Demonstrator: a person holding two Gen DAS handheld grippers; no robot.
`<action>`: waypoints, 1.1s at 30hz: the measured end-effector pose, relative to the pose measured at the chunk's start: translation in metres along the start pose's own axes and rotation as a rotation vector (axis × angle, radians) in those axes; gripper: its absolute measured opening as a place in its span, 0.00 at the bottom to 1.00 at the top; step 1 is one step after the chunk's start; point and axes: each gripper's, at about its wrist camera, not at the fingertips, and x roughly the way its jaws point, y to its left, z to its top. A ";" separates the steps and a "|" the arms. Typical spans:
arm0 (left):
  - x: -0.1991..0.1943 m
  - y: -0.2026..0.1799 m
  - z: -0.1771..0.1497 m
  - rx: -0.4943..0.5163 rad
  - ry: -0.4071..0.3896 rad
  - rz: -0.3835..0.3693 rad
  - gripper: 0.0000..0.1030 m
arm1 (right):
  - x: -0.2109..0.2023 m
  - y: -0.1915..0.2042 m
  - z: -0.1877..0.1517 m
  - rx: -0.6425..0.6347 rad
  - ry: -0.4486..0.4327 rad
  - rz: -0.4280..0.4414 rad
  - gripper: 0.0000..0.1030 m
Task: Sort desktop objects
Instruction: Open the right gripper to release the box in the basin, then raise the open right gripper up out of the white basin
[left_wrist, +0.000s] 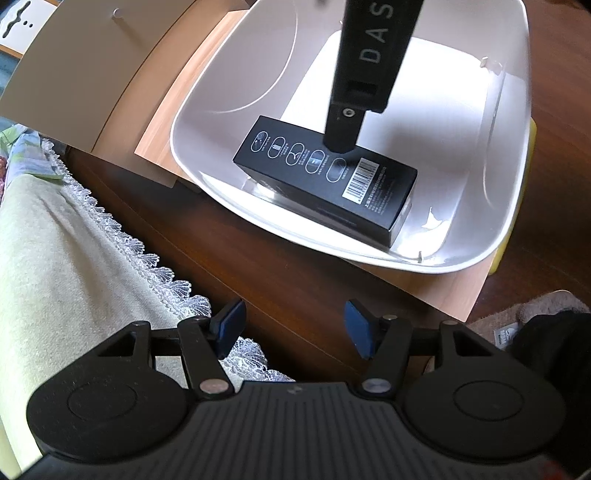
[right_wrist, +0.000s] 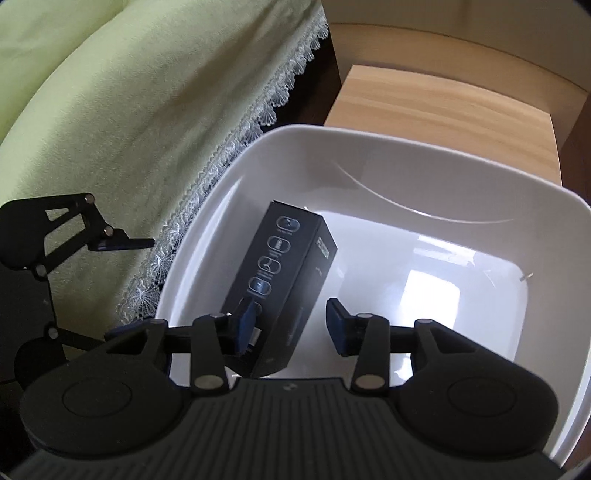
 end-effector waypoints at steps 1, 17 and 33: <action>0.000 0.000 0.000 0.000 -0.002 0.002 0.61 | 0.002 0.000 -0.001 -0.003 0.006 -0.005 0.38; 0.005 -0.002 0.000 0.008 0.006 0.008 0.61 | 0.040 -0.041 -0.001 0.128 0.043 -0.071 0.35; 0.006 -0.003 0.001 0.005 0.005 0.008 0.61 | 0.047 -0.040 0.000 0.115 0.040 -0.050 0.33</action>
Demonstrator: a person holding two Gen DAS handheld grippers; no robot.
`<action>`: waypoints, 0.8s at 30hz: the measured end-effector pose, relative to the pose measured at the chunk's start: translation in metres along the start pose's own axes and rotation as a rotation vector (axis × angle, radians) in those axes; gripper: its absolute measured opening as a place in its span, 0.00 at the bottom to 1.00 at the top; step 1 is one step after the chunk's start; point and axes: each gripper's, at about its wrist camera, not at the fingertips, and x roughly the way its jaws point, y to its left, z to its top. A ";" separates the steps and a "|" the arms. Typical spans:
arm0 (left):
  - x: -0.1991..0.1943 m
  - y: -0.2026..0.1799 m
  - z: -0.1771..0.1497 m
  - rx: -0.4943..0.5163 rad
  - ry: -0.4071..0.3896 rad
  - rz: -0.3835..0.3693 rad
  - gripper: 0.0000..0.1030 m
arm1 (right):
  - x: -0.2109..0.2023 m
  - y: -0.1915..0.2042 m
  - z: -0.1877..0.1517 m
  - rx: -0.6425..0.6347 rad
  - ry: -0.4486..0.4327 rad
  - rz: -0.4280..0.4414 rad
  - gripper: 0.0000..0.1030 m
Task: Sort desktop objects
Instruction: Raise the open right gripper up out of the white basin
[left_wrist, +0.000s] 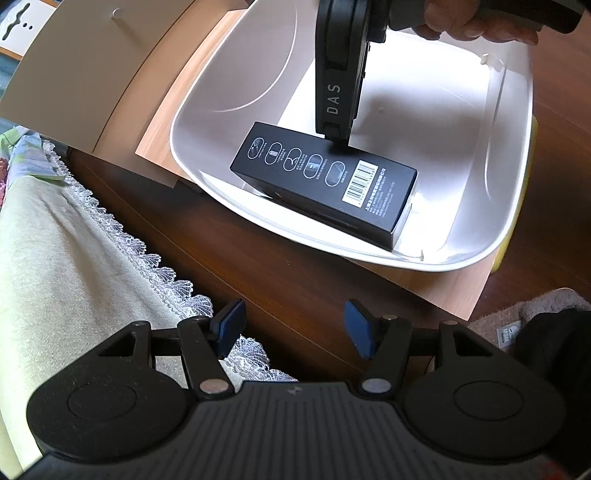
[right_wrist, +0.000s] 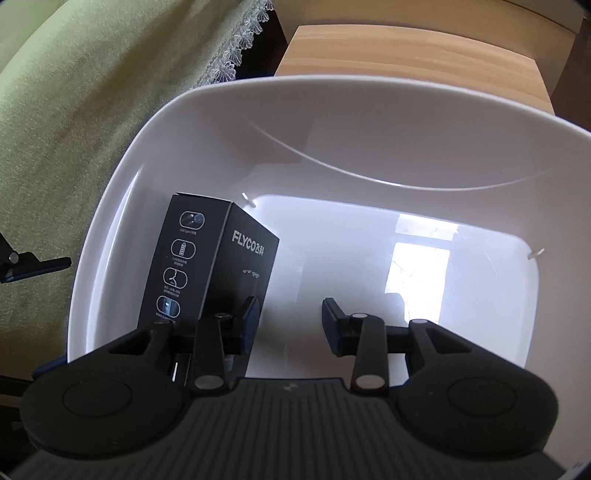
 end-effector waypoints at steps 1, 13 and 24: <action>0.000 0.000 0.000 0.000 -0.001 0.000 0.61 | -0.001 0.000 0.000 -0.001 -0.002 0.000 0.33; -0.009 -0.003 -0.001 -0.027 -0.017 -0.002 0.61 | -0.033 0.007 -0.007 -0.030 -0.042 -0.048 0.33; -0.024 0.000 -0.003 -0.089 -0.055 0.001 0.63 | -0.064 0.023 -0.016 -0.069 -0.072 -0.059 0.40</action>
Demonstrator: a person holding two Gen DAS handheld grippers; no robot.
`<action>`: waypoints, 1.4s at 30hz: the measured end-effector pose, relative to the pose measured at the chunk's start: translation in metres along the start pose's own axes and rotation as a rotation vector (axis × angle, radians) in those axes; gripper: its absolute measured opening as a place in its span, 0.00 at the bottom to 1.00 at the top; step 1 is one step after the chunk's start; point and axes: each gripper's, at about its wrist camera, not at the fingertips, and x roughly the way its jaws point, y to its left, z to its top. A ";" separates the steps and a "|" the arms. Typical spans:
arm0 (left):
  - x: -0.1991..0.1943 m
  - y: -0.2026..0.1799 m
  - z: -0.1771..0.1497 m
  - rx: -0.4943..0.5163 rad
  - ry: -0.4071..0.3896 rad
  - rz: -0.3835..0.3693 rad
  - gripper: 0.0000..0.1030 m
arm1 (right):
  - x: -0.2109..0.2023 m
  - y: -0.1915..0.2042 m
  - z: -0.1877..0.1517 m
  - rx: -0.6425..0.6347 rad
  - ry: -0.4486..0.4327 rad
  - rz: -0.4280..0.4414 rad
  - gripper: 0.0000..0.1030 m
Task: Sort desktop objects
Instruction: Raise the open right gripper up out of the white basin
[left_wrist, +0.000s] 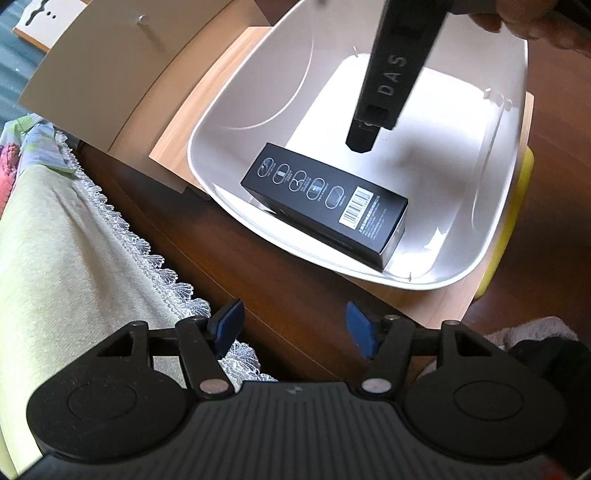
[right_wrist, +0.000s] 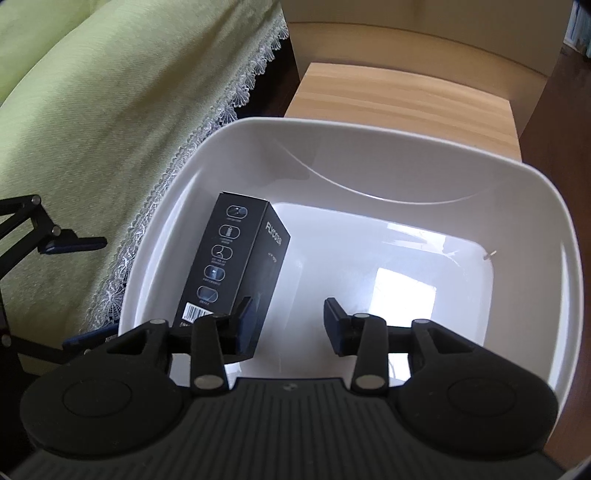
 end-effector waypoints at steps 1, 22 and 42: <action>-0.002 0.000 0.000 -0.006 -0.003 0.001 0.63 | -0.003 0.001 0.000 -0.003 -0.005 -0.001 0.44; -0.052 0.000 0.001 -0.148 -0.025 0.049 0.96 | -0.059 0.009 -0.006 -0.015 -0.094 -0.014 0.80; -0.123 0.009 0.009 -0.352 -0.025 0.100 0.97 | -0.117 0.022 -0.004 -0.034 -0.192 0.000 0.89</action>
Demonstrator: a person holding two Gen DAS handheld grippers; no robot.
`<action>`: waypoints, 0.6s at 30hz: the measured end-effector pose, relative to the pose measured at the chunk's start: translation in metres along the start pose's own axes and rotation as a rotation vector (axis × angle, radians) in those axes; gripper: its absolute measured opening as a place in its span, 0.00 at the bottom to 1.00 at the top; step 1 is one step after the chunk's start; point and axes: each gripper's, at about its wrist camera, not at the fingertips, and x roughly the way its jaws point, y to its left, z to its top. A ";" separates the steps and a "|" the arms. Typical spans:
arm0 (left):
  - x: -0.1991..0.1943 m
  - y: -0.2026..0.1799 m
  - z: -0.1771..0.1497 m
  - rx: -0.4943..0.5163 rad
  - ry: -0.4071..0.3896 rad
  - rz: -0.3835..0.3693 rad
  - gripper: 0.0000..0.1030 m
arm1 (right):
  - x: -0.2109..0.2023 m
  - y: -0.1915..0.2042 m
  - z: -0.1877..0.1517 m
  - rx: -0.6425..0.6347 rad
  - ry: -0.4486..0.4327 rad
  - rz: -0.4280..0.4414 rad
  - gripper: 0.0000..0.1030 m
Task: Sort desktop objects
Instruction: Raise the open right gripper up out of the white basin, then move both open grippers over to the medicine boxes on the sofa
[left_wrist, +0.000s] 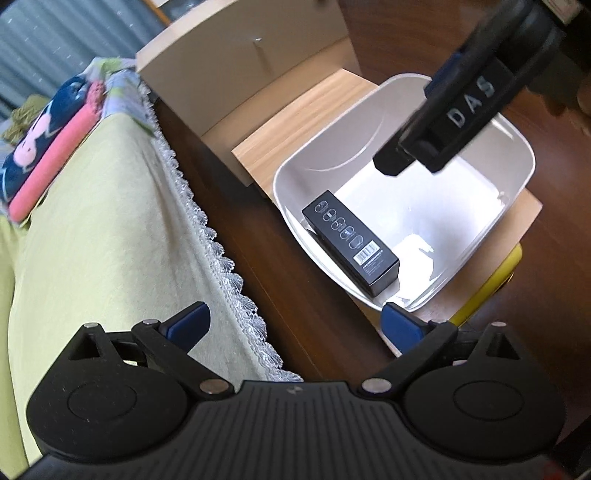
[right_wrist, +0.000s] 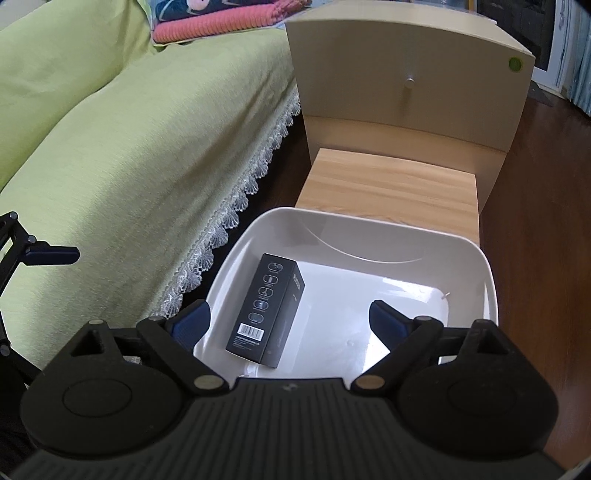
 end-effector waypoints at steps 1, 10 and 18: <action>-0.004 0.001 0.000 -0.018 -0.003 -0.001 0.97 | -0.001 0.001 0.000 -0.002 -0.001 0.001 0.90; -0.027 0.004 -0.004 -0.132 -0.029 -0.008 0.97 | -0.014 0.007 -0.003 -0.011 -0.010 0.003 0.93; -0.041 0.006 -0.009 -0.240 -0.042 -0.015 0.97 | -0.026 0.007 -0.002 -0.016 -0.021 -0.006 0.94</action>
